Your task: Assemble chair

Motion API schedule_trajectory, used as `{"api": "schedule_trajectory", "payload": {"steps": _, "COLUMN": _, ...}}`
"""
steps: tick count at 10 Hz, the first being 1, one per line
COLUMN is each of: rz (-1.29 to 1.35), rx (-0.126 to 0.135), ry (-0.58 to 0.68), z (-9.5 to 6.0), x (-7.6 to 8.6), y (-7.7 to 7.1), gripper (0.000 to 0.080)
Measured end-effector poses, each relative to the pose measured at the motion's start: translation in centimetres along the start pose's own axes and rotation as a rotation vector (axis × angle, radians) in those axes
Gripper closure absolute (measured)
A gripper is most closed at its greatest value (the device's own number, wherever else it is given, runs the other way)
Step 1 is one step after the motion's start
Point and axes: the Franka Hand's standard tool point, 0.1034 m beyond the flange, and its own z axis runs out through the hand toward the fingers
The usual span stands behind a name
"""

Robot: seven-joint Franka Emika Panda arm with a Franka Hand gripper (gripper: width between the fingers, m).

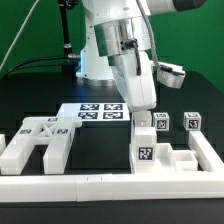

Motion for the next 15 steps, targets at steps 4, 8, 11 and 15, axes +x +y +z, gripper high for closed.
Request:
{"api": "schedule_trajectory", "payload": {"steps": 4, "rz": -0.534, "rx": -0.001, "ry": 0.001, "z": 0.3, "x": -1.9, "y": -0.1, "gripper": 0.0152}}
{"api": "schedule_trajectory", "payload": {"steps": 8, "rz": -0.968, "rx": -0.040, "ry": 0.031, "z": 0.3, "x": -1.6, "y": -0.4, "gripper": 0.0150}}
{"api": "schedule_trajectory", "payload": {"steps": 11, "rz": -1.192, "rx": -0.038, "ry": 0.055, "z": 0.0, "x": 0.3, "y": -0.6, "gripper": 0.0173}}
{"api": "schedule_trajectory", "payload": {"steps": 15, "rz": -1.017, "rx": -0.030, "ry": 0.055, "z": 0.0, "x": 0.3, "y": -0.6, "gripper": 0.0514}}
